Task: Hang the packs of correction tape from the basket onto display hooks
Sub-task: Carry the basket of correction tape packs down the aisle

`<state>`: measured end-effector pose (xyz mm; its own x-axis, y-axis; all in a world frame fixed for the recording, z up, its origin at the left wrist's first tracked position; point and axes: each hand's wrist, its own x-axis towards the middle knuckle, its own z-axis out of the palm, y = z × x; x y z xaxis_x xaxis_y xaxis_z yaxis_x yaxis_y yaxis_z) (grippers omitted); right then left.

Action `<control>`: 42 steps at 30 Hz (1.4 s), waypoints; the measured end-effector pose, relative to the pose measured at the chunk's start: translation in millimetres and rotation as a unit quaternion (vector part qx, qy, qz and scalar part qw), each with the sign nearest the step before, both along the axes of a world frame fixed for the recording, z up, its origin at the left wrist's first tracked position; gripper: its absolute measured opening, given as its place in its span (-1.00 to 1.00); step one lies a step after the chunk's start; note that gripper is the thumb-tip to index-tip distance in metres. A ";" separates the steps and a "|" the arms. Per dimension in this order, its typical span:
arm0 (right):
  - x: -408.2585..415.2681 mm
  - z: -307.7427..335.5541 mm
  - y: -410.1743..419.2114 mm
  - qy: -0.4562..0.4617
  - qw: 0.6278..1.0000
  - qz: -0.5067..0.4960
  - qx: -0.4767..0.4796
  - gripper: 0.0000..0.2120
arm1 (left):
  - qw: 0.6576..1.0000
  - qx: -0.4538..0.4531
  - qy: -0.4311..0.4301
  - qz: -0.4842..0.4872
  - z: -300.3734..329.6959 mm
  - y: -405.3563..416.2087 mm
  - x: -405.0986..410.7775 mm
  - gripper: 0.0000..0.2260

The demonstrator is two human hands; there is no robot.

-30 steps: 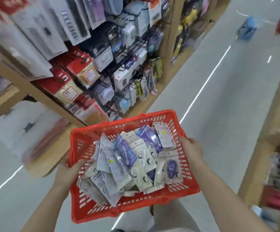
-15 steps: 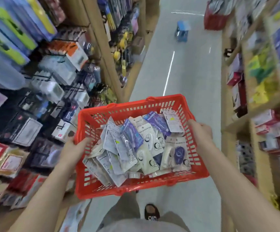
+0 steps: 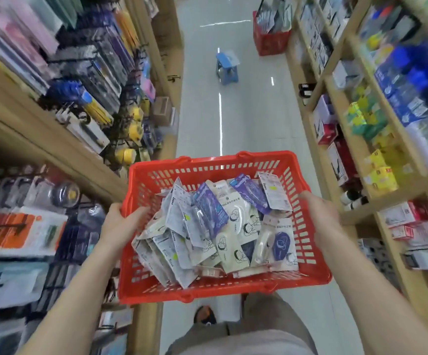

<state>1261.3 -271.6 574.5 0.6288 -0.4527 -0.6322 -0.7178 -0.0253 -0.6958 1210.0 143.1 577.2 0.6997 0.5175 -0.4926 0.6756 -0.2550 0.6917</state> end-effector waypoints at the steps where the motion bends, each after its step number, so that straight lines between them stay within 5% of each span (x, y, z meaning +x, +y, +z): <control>1: 26.5 2.0 -1.5 0.000 1.000 -0.001 0.008 -0.71 | 1.000 0.001 -0.007 0.000 3.0 -2.6 31.4 -0.47; 9: 280.6 2.0 -31.6 0.000 0.999 0.040 0.033 -0.58 | 0.999 0.002 -0.019 0.027 2.2 -33.2 259.8 -0.57; 13: 405.7 28.9 -33.9 -0.024 0.998 0.062 0.002 -0.67 | 0.998 -0.003 -0.030 0.047 9.3 -45.9 367.1 -0.72; 29: 892.4 32.6 -8.6 -0.024 0.996 0.090 -0.009 -0.69 | 0.998 -0.024 -0.004 0.050 -9.6 -26.2 839.9 -0.60; 34: 1054.3 25.2 6.5 -0.024 0.989 0.144 0.004 -0.73 | 0.996 -0.016 0.006 0.086 -9.9 -23.4 973.9 -0.59; 42: 1330.5 3.6 43.8 -0.003 0.965 0.260 -0.002 -0.53 | 0.975 -0.038 0.002 0.218 -19.8 -35.3 1145.0 -0.64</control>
<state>2591.8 -227.7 578.1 0.7750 -0.0761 -0.6274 -0.6034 -0.3841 -0.6988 2355.0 107.8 557.4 0.4199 0.7272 -0.5431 0.7108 0.1086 0.6950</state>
